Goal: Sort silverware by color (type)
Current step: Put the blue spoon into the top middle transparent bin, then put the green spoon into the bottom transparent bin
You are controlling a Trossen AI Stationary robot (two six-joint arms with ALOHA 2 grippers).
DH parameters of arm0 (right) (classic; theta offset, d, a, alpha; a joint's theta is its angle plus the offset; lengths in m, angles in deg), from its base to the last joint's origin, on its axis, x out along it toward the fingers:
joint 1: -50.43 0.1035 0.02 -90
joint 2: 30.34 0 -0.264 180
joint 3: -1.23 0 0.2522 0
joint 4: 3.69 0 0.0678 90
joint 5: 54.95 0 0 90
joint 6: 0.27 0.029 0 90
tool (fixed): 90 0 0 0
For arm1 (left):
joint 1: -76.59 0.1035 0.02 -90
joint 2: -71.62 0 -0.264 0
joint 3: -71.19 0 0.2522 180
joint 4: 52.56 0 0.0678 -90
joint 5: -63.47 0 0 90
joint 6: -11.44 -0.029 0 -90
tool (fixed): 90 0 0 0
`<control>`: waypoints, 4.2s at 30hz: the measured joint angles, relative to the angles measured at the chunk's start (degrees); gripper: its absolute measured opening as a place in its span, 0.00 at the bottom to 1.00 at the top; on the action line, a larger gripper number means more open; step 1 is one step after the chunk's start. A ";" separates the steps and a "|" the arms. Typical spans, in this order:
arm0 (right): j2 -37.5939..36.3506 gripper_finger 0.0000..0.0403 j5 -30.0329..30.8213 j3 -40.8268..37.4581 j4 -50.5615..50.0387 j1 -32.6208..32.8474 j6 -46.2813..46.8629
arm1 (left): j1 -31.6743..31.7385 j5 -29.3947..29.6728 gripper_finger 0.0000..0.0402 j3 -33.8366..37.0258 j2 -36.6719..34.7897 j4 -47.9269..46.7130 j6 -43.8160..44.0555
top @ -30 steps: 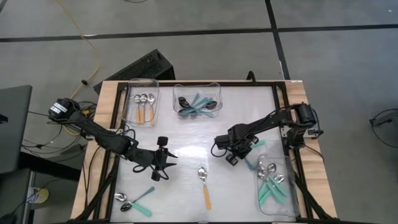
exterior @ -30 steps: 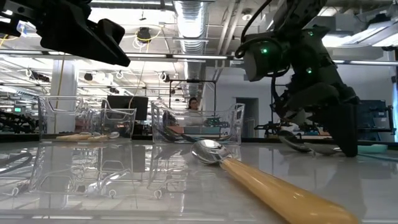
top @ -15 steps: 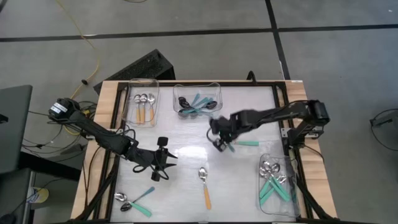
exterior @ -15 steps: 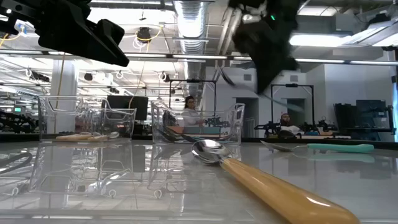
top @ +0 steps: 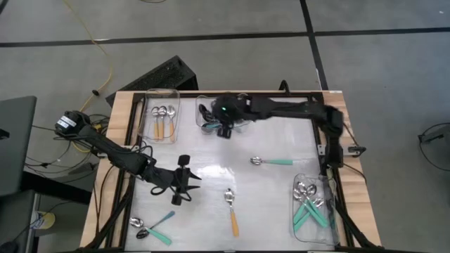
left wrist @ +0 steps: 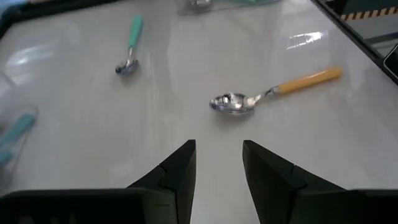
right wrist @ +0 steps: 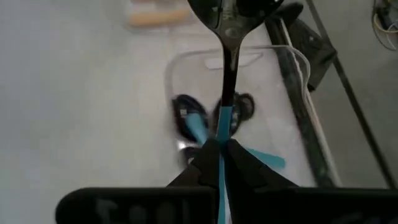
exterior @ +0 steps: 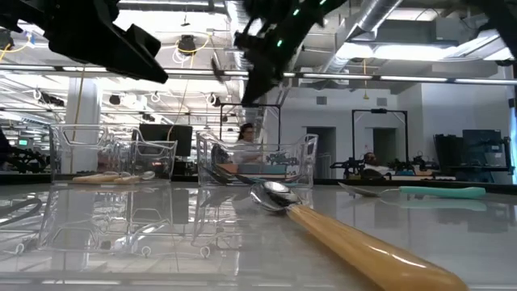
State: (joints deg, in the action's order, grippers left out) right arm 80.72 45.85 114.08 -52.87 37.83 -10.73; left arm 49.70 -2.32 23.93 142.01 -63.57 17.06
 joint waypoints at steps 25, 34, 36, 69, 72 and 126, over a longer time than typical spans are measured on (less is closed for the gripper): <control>14.20 0.15 10.38 12.96 -22.20 -4.52 -5.45 | -0.02 -4.28 0.29 0.00 0.00 -3.92 5.19; 14.23 0.34 10.61 12.92 -24.19 -4.35 -4.46 | -0.02 -4.42 0.29 0.00 0.00 -3.81 5.61; 14.23 0.39 11.11 13.89 -25.10 -4.28 -4.28 | -0.02 -4.44 0.29 0.01 0.00 -3.81 6.10; -7.64 0.48 5.01 -13.70 -23.62 37.20 46.54 | -12.33 -9.15 0.29 -3.52 0.00 -15.73 25.04; -8.22 0.48 5.08 -16.87 -27.07 36.47 45.15 | -10.68 -8.42 0.29 -3.52 0.00 -15.02 20.00; -34.97 0.13 -8.89 -27.47 -23.10 23.57 65.36 | -3.43 -8.86 0.29 -3.52 0.00 -14.80 15.08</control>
State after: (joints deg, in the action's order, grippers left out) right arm 45.76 36.96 86.61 -75.97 61.40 54.64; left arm 46.26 -11.18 20.41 142.01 -78.36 32.14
